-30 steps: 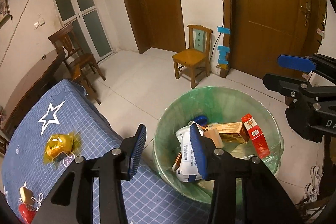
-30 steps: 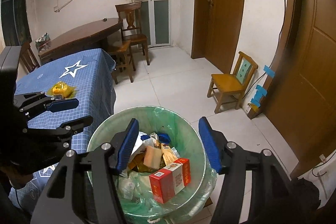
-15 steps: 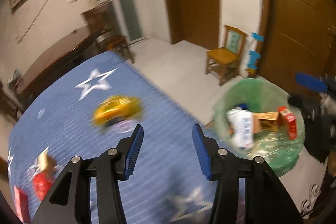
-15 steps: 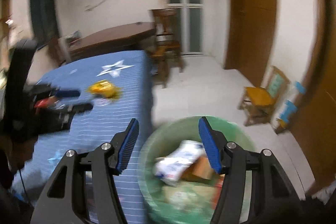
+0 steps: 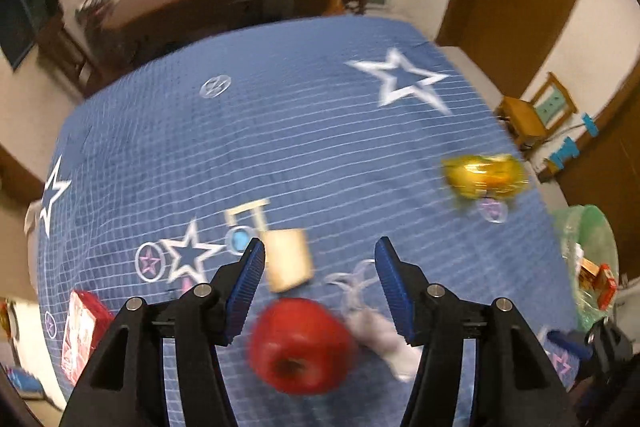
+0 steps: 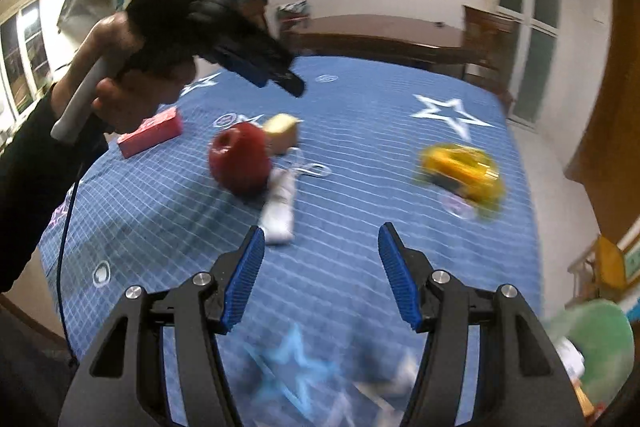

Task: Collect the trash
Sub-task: 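Move both open tools back over the tablecloth, then grasp the white cloth bundle with the right tool while the left tool grasps the cream sponge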

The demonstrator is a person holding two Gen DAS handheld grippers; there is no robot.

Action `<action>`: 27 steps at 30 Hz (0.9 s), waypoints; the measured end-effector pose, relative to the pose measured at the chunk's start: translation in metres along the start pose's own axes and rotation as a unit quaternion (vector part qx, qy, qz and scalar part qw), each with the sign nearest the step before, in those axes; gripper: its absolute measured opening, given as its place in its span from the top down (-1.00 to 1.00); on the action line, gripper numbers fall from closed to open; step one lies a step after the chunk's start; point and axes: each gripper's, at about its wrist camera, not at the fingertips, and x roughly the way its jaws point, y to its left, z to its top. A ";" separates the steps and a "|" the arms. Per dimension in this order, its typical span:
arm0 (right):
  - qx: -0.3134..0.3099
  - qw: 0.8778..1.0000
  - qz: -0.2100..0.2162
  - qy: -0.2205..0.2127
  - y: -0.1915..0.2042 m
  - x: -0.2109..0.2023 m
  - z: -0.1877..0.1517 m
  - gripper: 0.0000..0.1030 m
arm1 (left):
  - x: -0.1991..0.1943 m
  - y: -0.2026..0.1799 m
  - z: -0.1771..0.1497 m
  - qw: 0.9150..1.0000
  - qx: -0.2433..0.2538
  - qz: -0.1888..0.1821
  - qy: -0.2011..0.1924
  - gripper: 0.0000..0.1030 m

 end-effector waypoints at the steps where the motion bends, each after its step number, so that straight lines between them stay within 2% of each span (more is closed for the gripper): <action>1: -0.003 1.000 0.000 0.008 0.006 0.015 0.006 -0.23 | 0.010 0.009 0.002 1.000 -0.002 -0.001 0.013 -0.14; 4: 0.008 1.000 0.011 0.026 0.014 0.046 0.013 -0.26 | 0.034 0.017 0.004 0.999 -0.016 0.011 0.028 -0.14; 7: 0.013 0.999 0.024 0.046 0.021 0.069 0.018 -0.26 | 0.057 0.024 0.008 0.998 -0.020 -0.012 0.052 -0.14; 8: 0.011 0.998 0.026 0.050 0.024 0.075 0.020 -0.24 | 0.063 0.024 0.009 0.998 -0.015 -0.008 0.055 -0.14; 10: 0.006 0.998 0.021 0.060 0.027 0.085 0.022 -0.11 | 0.073 0.023 0.010 0.998 -0.010 -0.008 0.064 -0.14; 14: 0.007 0.996 0.010 0.084 0.027 0.103 0.022 0.22 | 0.091 0.021 0.007 0.996 -0.006 -0.006 0.088 0.15; 15: 0.008 0.996 0.010 0.090 0.027 0.107 0.021 0.37 | 0.093 0.021 0.006 0.996 -0.006 -0.003 0.088 0.20; 18: 0.014 0.995 0.021 0.101 0.026 0.114 0.016 0.55 | 0.094 0.027 0.007 0.997 -0.013 -0.003 0.080 0.33; 23: 0.027 0.995 0.023 0.089 0.027 0.109 0.013 0.55 | 0.080 0.031 0.008 0.999 -0.019 0.001 0.050 0.37; 27: 0.039 0.998 0.014 0.055 0.017 0.081 0.016 0.55 | 0.044 0.028 0.009 1.000 -0.024 0.004 0.004 0.37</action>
